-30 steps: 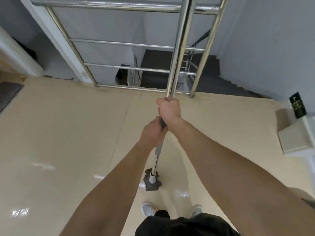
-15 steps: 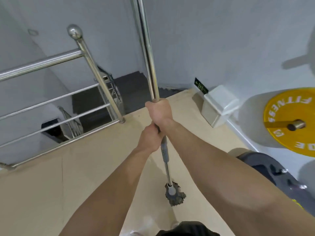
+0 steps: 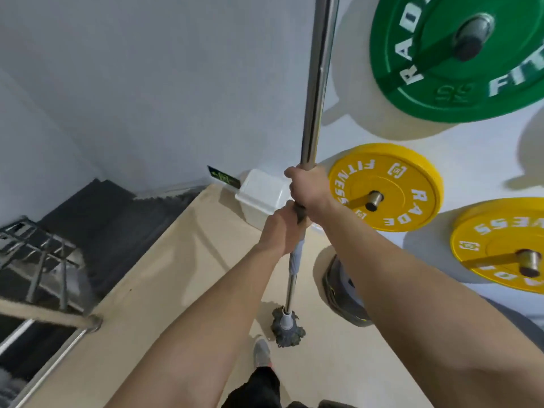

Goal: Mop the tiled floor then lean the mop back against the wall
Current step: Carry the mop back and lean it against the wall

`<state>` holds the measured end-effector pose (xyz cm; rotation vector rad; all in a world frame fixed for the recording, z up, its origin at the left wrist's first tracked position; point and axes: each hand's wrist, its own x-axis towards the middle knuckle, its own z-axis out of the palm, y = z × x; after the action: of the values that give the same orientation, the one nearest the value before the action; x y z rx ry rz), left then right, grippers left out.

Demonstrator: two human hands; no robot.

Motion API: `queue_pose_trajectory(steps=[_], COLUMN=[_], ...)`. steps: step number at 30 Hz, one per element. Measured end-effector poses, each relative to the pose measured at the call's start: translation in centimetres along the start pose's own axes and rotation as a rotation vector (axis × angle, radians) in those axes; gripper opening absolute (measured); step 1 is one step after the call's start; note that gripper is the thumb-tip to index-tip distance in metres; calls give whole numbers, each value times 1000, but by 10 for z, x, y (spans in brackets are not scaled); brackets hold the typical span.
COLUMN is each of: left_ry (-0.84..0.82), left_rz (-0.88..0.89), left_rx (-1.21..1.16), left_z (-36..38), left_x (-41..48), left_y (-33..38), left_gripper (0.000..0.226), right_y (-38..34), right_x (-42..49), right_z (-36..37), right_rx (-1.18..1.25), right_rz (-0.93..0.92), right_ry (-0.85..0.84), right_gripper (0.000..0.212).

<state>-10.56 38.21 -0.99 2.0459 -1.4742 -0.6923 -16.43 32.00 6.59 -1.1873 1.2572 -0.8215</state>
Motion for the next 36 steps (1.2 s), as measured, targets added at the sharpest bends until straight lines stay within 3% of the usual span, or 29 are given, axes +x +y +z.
queue_pose_trajectory(steps=[6, 11, 17, 22, 26, 28, 30, 33, 36], left_ry=[-207, -546, -348, -181, -117, -102, -113, -143, -189], left_rz=[68, -97, -115, -98, 42, 57, 28, -22, -21], left_rx=[45, -122, -329, -615, -575, -510, -458, -410, -347], left_z=[31, 43, 17, 16, 21, 25, 32, 43, 49], left_x=[105, 173, 243, 272, 306, 322, 333, 344, 358], left_y=[11, -3, 19, 67, 112, 119, 114, 99, 98], left_gripper=[30, 33, 24, 49, 16, 15, 19, 23, 25], right_y=[6, 41, 58, 60, 77, 82, 80, 60, 25], right_x=[96, 152, 223, 261, 278, 284, 288, 286, 289], right_z=[-28, -27, -35, -58, -67, -74, -84, -104, -119], right_rx=[78, 22, 79, 41, -48, -136, -229, -136, 35], right_rz=[101, 255, 296, 358, 434, 457, 448, 362, 155], right_ry=[178, 226, 180, 73, -35, -111, -143, -47, 97], right_gripper=[37, 39, 34, 22, 32, 31, 42, 47, 42])
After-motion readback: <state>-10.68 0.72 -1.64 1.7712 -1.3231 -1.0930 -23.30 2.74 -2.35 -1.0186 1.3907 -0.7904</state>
